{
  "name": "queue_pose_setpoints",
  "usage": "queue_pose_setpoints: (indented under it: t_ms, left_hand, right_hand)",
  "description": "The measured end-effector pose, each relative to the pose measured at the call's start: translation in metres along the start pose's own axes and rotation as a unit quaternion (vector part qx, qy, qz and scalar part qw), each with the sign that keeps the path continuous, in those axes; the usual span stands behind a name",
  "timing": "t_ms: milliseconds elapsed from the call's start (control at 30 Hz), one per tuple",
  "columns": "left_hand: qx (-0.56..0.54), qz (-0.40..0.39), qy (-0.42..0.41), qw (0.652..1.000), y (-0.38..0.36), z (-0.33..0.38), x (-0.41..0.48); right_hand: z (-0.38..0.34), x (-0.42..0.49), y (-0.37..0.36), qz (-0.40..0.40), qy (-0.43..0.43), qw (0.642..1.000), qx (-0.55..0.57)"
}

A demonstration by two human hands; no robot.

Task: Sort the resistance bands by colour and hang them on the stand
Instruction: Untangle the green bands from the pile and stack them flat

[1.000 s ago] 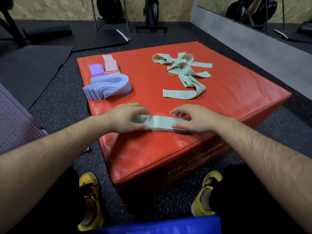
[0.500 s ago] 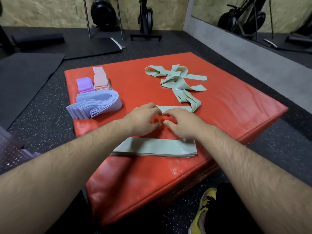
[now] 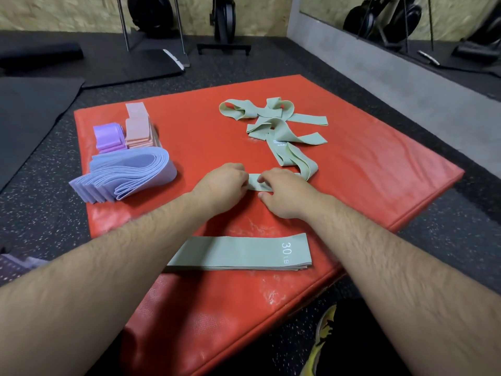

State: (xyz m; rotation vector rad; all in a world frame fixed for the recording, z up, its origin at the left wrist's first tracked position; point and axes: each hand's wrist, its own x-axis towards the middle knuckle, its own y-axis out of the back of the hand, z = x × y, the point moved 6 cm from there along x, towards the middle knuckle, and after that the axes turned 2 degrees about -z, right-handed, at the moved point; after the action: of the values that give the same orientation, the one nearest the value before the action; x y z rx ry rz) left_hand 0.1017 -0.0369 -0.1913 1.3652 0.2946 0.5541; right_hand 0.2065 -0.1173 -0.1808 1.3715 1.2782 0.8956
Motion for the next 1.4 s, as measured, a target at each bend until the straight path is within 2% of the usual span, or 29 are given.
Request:
queue_pose_setpoints:
  t_ms: [100,167,300,400,500,600,700,900,1267,1400]
  left_hand:
    - [0.045,0.02,-0.01,0.999,0.007,0.009,-0.006]
    - [0.023,0.038,-0.016,0.999,0.011,0.014,-0.011]
    - [-0.106,0.059,0.005,0.993,0.02,0.017,-0.02]
    - [-0.217,0.083,0.041,0.972,0.031,0.015,-0.027]
    - [-0.294,0.077,0.044,0.952,0.041,0.012,-0.036]
    - [-0.294,0.084,0.036,0.951,0.05,0.007,-0.042]
    - [-0.316,0.099,0.064,0.941,0.059,0.001,-0.047]
    - [-0.339,0.129,0.126,0.923,0.073,-0.02,-0.064]
    - [-0.313,0.19,0.194,0.91,0.096,-0.051,-0.106]
    - [-0.336,0.204,0.212,0.895,0.104,-0.061,-0.125]
  right_hand:
    - [0.003,-0.001,0.002,0.003,-0.006,1.0,0.015]
    - [0.002,-0.001,0.003,0.003,-0.009,1.0,0.027]
    - [-0.002,-0.002,0.008,0.025,0.0,0.998,0.057]
    - [-0.007,-0.006,0.018,0.043,0.022,0.994,0.097]
    - [-0.01,-0.01,0.026,0.043,0.05,0.989,0.129]
    - [-0.016,-0.014,0.033,0.047,0.069,0.985,0.151]
    - [-0.022,-0.018,0.038,0.048,0.07,0.984,0.156]
    - [-0.012,-0.023,0.039,0.017,0.044,0.994,0.094]
    - [0.033,-0.055,0.045,-0.006,-0.02,1.0,0.018]
    - [0.043,-0.068,0.047,0.019,-0.015,0.993,0.114]
